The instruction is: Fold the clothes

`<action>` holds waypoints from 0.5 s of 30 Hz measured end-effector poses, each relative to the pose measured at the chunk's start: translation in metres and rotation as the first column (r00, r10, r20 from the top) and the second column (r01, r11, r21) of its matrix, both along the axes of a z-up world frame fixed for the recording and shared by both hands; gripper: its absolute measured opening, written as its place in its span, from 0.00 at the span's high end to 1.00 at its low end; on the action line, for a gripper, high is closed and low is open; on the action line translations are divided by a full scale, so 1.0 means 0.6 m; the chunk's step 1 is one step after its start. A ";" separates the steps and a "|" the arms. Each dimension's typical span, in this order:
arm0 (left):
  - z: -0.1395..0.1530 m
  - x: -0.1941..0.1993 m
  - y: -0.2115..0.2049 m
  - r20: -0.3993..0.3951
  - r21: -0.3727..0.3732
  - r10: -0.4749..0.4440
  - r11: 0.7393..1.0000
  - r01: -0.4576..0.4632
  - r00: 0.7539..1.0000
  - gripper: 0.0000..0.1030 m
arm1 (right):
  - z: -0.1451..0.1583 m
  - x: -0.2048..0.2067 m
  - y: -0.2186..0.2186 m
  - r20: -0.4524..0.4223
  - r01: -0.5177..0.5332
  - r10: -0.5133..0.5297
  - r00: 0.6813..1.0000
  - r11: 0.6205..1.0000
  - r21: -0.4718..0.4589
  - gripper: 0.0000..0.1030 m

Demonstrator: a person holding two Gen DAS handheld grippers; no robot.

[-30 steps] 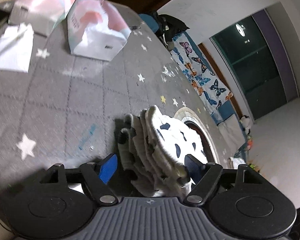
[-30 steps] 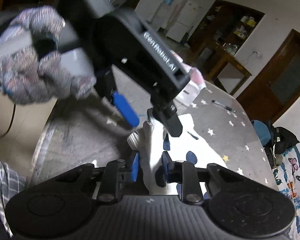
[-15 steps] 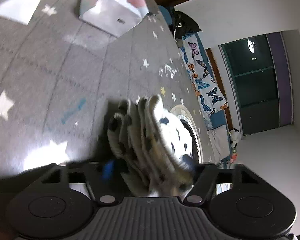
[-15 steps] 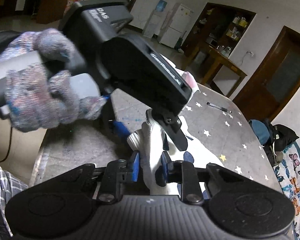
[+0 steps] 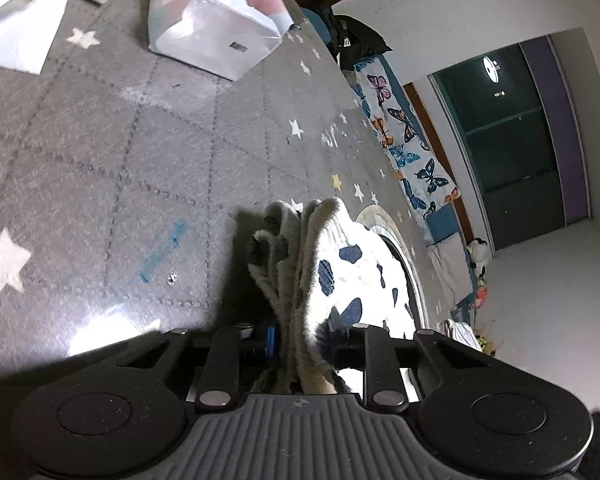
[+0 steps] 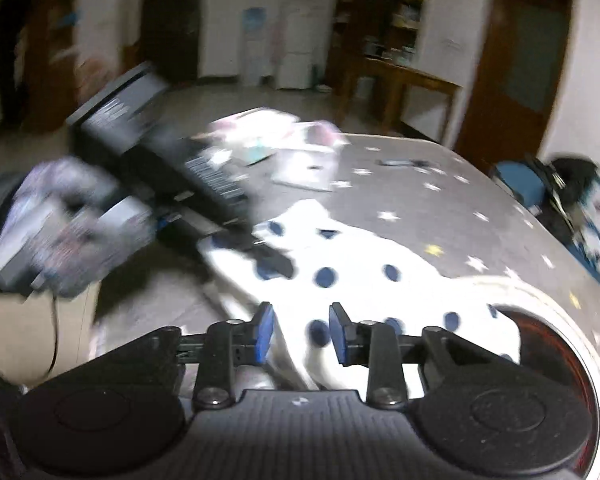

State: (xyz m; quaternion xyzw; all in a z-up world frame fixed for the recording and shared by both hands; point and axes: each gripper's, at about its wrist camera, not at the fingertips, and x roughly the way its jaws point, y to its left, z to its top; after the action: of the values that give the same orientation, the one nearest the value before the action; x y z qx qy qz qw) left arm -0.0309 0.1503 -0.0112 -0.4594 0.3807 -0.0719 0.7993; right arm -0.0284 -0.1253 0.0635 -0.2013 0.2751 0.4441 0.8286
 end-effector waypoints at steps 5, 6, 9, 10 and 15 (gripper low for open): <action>0.001 -0.002 -0.002 0.002 0.006 -0.003 1.000 0.003 1.000 0.75 | -0.004 0.088 -0.036 -0.083 0.165 -0.159 0.984 0.983 0.076 0.68; 0.001 -0.002 -0.002 0.002 0.008 -0.004 1.000 0.004 1.000 0.75 | -0.008 0.105 -0.036 -0.097 0.185 -0.177 0.979 0.979 0.083 0.68; 0.002 -0.002 -0.002 0.003 0.016 -0.006 1.000 0.006 1.000 0.75 | -0.020 0.146 -0.032 -0.143 0.218 -0.205 0.968 0.972 0.088 0.68; 0.002 -0.002 -0.002 0.003 0.016 -0.006 1.000 0.006 1.000 0.75 | -0.024 0.154 -0.029 -0.162 0.217 -0.202 0.966 0.973 0.082 0.68; -0.001 -0.003 0.001 0.002 0.002 -0.005 1.000 0.005 1.000 0.75 | -0.055 0.193 -0.007 -0.172 0.243 -0.233 0.957 0.969 0.036 0.67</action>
State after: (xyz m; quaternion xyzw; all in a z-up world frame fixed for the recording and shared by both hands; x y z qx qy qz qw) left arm -0.0328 0.1508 -0.0116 -0.4575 0.3813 -0.0739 0.7999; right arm 0.0872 -0.1296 0.0307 -0.1053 0.3529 0.3642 0.8554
